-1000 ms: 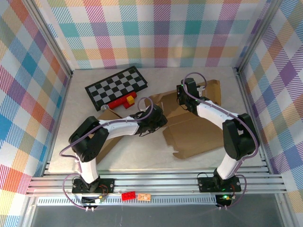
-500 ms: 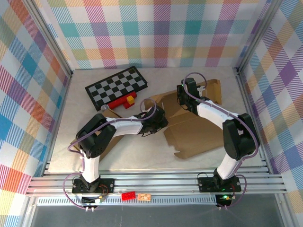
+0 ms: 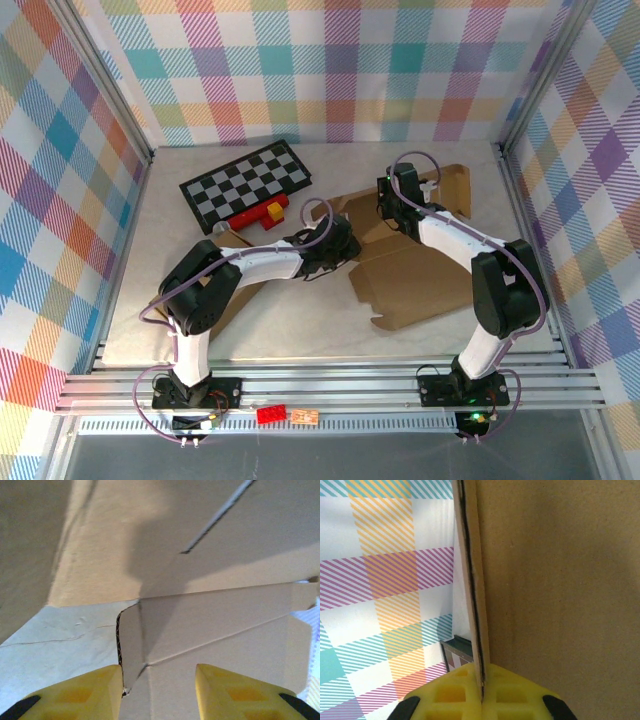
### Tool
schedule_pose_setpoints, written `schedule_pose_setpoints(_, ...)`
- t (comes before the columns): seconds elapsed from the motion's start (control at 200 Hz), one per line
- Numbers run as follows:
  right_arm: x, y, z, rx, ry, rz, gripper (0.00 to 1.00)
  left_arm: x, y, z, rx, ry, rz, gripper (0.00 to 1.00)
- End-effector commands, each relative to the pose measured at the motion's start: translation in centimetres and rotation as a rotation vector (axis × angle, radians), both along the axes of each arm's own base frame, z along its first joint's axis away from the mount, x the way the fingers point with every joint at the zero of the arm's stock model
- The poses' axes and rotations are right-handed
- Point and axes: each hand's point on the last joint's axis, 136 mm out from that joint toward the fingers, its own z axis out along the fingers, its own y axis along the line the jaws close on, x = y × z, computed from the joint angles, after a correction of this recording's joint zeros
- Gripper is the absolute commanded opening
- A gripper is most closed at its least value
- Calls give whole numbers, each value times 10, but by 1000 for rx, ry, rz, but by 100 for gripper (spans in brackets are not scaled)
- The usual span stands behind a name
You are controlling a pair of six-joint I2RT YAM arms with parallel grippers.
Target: Fold the paper box
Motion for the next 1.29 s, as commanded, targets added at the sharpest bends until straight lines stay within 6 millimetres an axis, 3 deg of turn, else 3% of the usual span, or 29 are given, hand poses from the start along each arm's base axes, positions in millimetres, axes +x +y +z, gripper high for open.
schedule_pose_setpoints(0.0, -4, 9, 12, 28, 2, 22, 0, 17, -15, 37, -81, -95, -14, 41)
schedule_pose_setpoints(0.175, -6, 8, 15, 36, 4, 21, 0, 24, -32, 39, -128, -118, -48, 41)
schedule_pose_setpoints(0.36, -8, 5, 16, 28, 4, 8, 0, 23, -45, 26, -141, -91, -87, 38)
schedule_pose_setpoints(0.5, -7, 4, 17, 23, -1, 6, 0, 20, -36, 59, -83, -154, -102, 40)
schedule_pose_setpoints(0.655, -5, 3, 19, 19, -8, 5, 0, 8, 11, 93, 54, -182, -61, 47)
schedule_pose_setpoints(0.745, -5, 1, 24, 18, -12, 10, 0, 6, 67, 105, 176, -167, 5, 48)
schedule_pose_setpoints(0.835, -5, 2, 30, 17, -30, 30, 0, 22, 125, 115, 194, -159, 66, 43)
schedule_pose_setpoints(0.91, -4, 5, 31, 27, -62, 64, 0, 38, 158, 114, 199, -137, 71, 36)
schedule_pose_setpoints(1.03, -5, 13, 42, 30, -196, 141, 0, 54, 169, 100, 231, -101, -32, 28)
schedule_pose_setpoints(1.17, -12, 17, 52, 61, -292, 203, 0, 60, 167, 81, 294, -79, -95, 28)
schedule_pose_setpoints(1.29, -19, 18, 62, 88, -331, 238, 0, 65, 173, 77, 338, -99, -86, 29)
